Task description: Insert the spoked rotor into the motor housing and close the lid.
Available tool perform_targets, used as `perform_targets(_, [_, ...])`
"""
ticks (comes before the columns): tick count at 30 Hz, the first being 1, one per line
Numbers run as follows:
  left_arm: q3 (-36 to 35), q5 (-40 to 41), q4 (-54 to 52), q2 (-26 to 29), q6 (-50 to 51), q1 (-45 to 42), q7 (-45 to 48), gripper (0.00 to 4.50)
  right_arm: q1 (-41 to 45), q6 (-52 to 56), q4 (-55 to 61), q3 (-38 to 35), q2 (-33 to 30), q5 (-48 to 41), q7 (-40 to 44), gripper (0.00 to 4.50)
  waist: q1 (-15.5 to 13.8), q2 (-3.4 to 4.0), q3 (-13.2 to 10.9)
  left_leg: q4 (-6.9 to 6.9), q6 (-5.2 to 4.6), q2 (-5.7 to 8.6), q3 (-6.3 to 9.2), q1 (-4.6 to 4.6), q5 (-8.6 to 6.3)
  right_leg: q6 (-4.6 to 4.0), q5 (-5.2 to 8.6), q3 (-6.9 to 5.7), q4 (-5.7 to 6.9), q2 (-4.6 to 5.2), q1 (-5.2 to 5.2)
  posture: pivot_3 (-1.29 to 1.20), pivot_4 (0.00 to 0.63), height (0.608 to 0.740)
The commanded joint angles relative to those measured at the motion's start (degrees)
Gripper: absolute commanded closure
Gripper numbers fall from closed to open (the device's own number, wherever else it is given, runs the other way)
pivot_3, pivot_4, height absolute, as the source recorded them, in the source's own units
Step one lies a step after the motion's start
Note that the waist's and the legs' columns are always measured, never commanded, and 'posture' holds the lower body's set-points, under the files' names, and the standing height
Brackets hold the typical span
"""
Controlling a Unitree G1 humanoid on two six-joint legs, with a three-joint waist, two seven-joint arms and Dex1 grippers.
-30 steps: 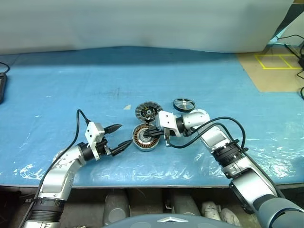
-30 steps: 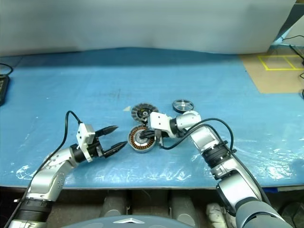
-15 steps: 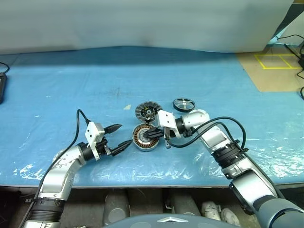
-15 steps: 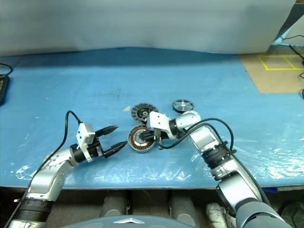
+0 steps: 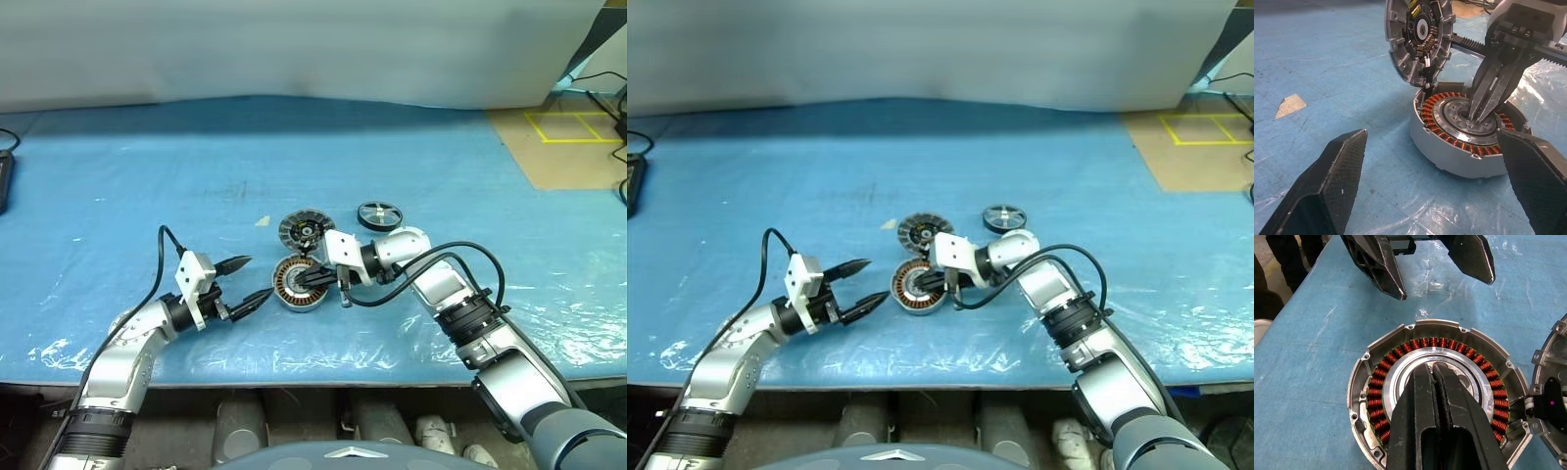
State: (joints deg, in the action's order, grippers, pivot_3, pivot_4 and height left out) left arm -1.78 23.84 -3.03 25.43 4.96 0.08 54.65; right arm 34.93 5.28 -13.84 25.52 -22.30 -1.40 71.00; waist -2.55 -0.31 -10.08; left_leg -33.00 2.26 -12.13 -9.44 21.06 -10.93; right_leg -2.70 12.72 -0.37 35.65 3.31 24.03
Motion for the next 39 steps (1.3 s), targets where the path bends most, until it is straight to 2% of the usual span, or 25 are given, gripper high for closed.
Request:
perform_targets(1, [0.0,0.2,-1.3,0.0,-0.8,0.0,0.1,0.07,-0.6,0.1,-2.4,3.1,-1.5,5.2,-1.3,4.43,0.0,0.0,0.0,0.0,0.0,0.0,0.0,-0.03,0.0,0.0,0.0,0.0,0.0,0.0,-0.02,0.0,0.15,0.74])
perform_targets(7, [0.0,0.3,-1.5,0.0,-0.8,0.3,0.0,0.07,-0.3,0.9,-3.2,3.7,-1.7,5.9,-1.9,4.43,0.0,-0.01,0.1,0.0,0.0,-0.01,0.0,-0.38,-0.01,0.01,0.01,0.04,0.01,0.02,-0.35,0.0,0.15,0.74])
perform_targets(12, [0.0,0.2,-1.5,-0.1,-0.8,0.3,-0.1,0.07,-0.1,-0.2,-5.6,4.7,-2.2,7.3,-2.7,4.43,0.0,-0.01,0.1,0.28,0.0,-0.05,-0.03,-1.08,-0.02,0.2,0.12,0.12,-0.17,0.07,-0.95,0.0,0.15,0.74])
perform_targets(14, [0.0,0.2,-1.4,-0.1,-0.9,0.2,-0.1,0.07,0.0,-0.9,-6.6,5.1,-2.6,8.2,-3.4,4.43,0.0,-0.02,0.1,0.29,0.0,-0.05,-0.03,-1.09,-0.02,0.44,0.26,0.14,-0.17,0.07,-0.96,0.0,0.15,0.74])
perform_targets(26, [0.0,0.1,-0.5,0.0,-1.1,-0.3,0.4,0.07,-1.0,-1.7,-6.2,5.2,-4.4,8.7,-5.7,4.43,-0.6,-0.04,0.4,0.38,-0.01,0.23,-0.04,-1.08,-0.02,0.49,0.29,0.32,-0.28,0.21,-0.98,0.0,0.15,0.74])
perform_targets(30, [0.0,0.0,-0.2,0.1,-1.2,-0.4,0.5,0.07,-2.0,-0.7,-3.4,3.4,-3.9,5.0,-4.5,4.43,-0.6,-0.35,0.8,0.67,-0.01,0.23,-0.06,-1.1,-0.02,0.31,0.18,0.33,-0.59,0.15,-1.01,0.0,0.15,0.74])
perform_targets(33, [0.0,0.0,0.2,0.1,-1.4,-0.6,0.7,0.07,-2.1,1.7,0.2,0.4,-2.5,0.0,-3.1,4.43,-0.3,-0.35,0.8,0.82,0.0,0.23,-0.08,-1.06,-0.02,0.19,0.11,0.3,-0.77,0.04,-0.96,0.0,0.15,0.74])
perform_targets(39, [0.1,-0.1,0.8,0.1,-1.6,-1.1,1.1,0.07,-1.6,3.9,4.1,-2.3,-0.9,-3.9,-2.7,4.43,0.1,-0.34,0.8,0.93,0.01,0.21,-0.22,-0.76,-0.02,0.19,0.12,0.28,-0.86,-0.01,-0.6,0.0,0.15,0.74])
